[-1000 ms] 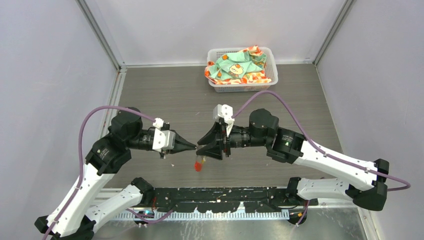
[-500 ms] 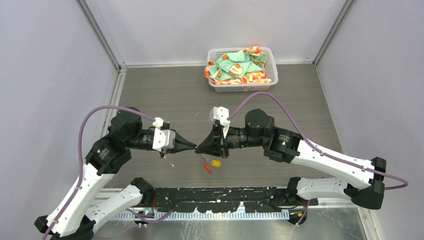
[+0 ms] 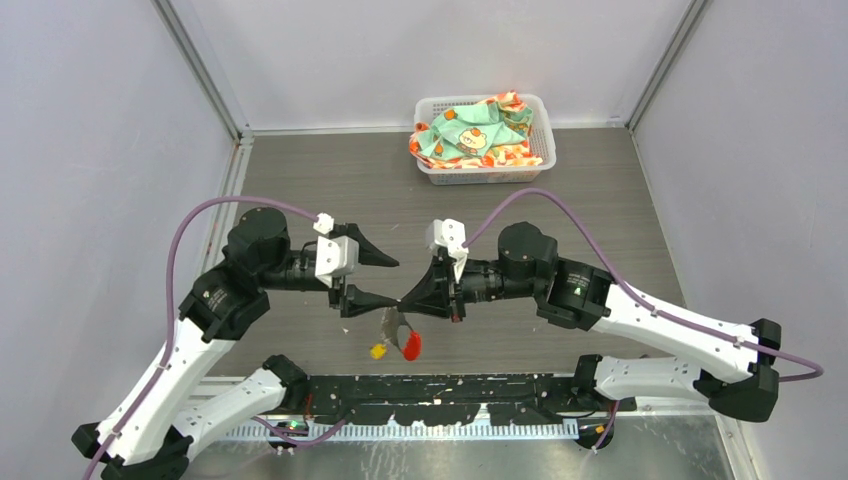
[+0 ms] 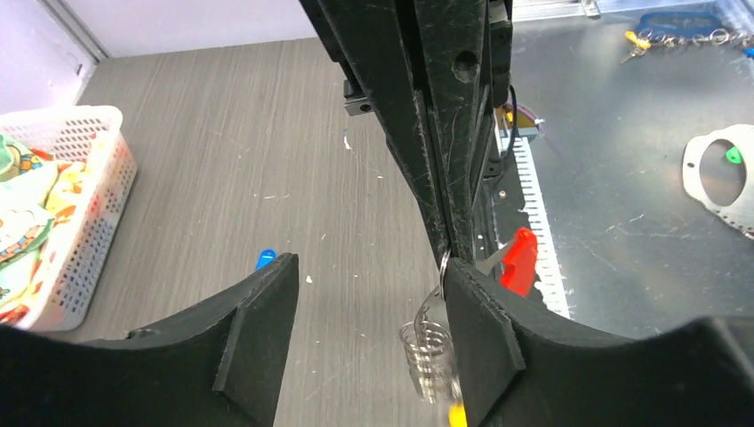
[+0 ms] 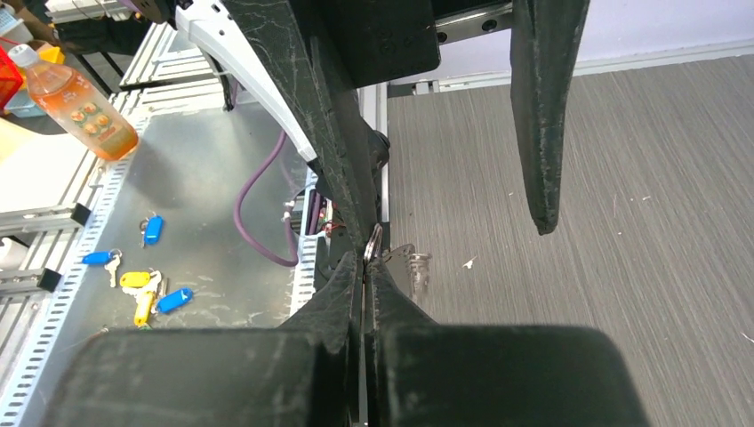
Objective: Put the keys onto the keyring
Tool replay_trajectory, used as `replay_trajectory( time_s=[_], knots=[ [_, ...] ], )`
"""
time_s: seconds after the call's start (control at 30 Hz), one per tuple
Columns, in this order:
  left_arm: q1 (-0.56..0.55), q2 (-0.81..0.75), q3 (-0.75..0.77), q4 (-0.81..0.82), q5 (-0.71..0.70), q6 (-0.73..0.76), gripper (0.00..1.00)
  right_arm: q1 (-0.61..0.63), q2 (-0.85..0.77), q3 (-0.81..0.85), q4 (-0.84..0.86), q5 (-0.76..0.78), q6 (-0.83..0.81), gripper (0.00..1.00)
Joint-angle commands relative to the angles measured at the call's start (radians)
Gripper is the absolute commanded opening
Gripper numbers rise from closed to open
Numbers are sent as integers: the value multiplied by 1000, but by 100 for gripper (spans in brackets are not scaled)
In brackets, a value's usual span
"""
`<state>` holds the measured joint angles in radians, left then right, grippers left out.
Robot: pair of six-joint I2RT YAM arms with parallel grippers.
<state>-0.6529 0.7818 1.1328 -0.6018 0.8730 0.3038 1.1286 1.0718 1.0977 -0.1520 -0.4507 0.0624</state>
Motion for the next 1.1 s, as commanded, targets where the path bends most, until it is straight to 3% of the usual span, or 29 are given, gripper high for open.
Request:
replay_trajectory(
  time_s=[0.0, 0.17, 0.23, 0.37, 0.5, 0.6, 0.73, 0.9, 1.07],
  knots=[
    [-8, -9, 13, 18, 25, -99, 63, -8, -66, -10, 113, 58, -3, 1],
    [-9, -30, 2, 1, 5, -124, 65, -8, -104, -24, 96, 64, 1, 1],
    [-8, -32, 7, -18, 2, -129, 71, -8, -111, -21, 73, 59, -4, 1],
    [-9, -24, 21, -95, 27, -99, 93, -7, -120, -3, 17, 48, -41, 1],
    [-9, -29, 7, -145, 38, -41, 96, -6, -123, 20, -40, 44, -99, 1],
    [-8, -48, -18, -146, 40, 23, 92, -6, -123, 40, -78, 33, -144, 1],
    [-9, -50, -30, -133, 40, 90, 73, -3, -129, 48, -105, 21, -198, 1],
    [-10, -11, -20, -75, 77, 43, 51, 1, -125, 59, -122, 7, -267, 1],
    [-14, 27, -15, 6, 113, -33, 42, 16, -84, 106, -172, 42, -346, 1]
  ],
)
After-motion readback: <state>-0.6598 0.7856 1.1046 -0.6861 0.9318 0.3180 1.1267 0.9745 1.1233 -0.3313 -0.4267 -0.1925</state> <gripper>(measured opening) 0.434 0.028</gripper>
